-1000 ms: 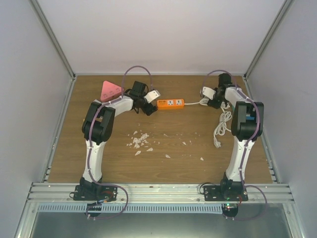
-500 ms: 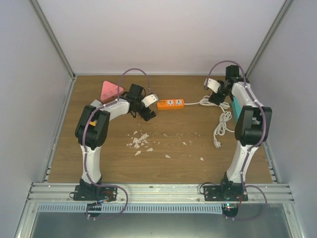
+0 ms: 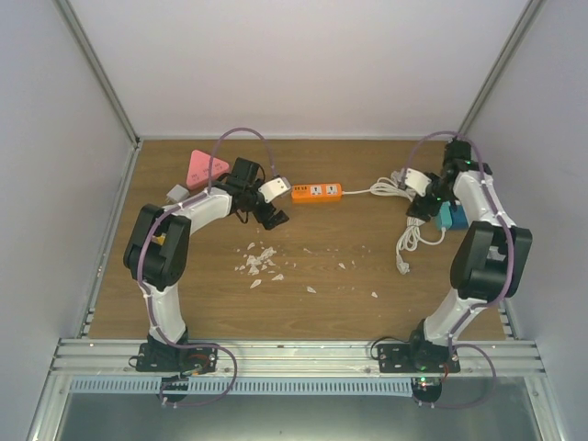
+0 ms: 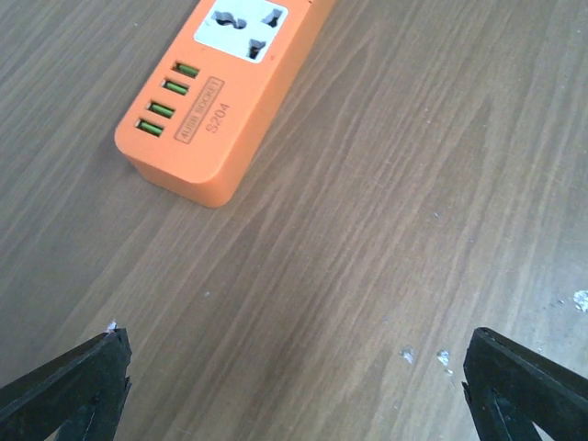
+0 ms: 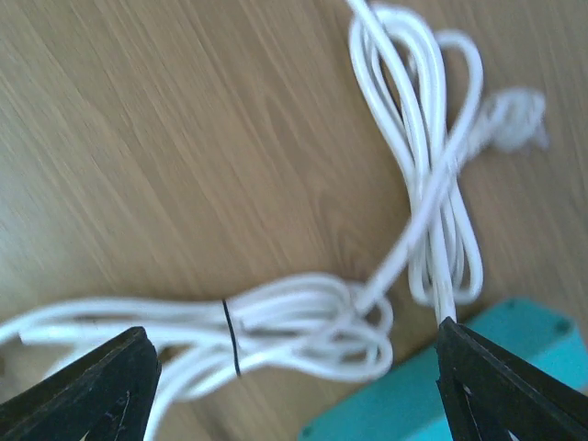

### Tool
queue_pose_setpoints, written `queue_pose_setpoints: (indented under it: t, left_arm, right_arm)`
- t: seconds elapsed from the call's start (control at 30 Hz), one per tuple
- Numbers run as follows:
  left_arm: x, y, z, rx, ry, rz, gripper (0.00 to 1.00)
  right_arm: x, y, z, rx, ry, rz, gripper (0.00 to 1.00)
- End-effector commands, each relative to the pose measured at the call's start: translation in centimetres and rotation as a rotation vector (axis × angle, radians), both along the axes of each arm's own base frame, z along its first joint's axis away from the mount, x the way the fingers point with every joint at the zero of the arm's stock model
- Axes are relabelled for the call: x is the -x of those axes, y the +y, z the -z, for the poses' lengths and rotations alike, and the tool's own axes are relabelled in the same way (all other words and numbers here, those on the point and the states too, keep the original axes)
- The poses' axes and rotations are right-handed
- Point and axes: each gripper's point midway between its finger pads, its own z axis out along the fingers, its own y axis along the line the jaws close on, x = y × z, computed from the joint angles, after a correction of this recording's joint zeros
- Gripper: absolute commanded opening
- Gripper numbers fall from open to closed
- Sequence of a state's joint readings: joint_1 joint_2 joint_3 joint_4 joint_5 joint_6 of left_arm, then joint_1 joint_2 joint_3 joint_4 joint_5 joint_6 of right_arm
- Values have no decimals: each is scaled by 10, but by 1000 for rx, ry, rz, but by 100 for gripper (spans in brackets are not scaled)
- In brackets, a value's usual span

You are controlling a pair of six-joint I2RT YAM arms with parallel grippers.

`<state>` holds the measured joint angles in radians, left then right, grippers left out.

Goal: Pull the plug off the socket

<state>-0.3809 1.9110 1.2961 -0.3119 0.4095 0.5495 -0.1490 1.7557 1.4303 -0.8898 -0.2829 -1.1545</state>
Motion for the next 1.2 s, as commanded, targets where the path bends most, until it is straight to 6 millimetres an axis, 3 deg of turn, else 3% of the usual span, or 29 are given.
queue_pose_setpoints:
  t: [0.0,0.27,0.73,1.17]
  left_arm:
    - [12,-5,-15,37,-14,36,99]
    - [12,-5,-16,39,-12,36,99]
    - [14,-4,-18,48,-2,32,99]
    - [16,-8,-26,77,14,38,99]
  right_arm:
    - [16,-45,-5,24,19,86,83]
    - [46,-69,24,36,112,124,78]
    - [78,-54,74,-31,281,95,70]
    - [123,-33,98,-46,387,64,23]
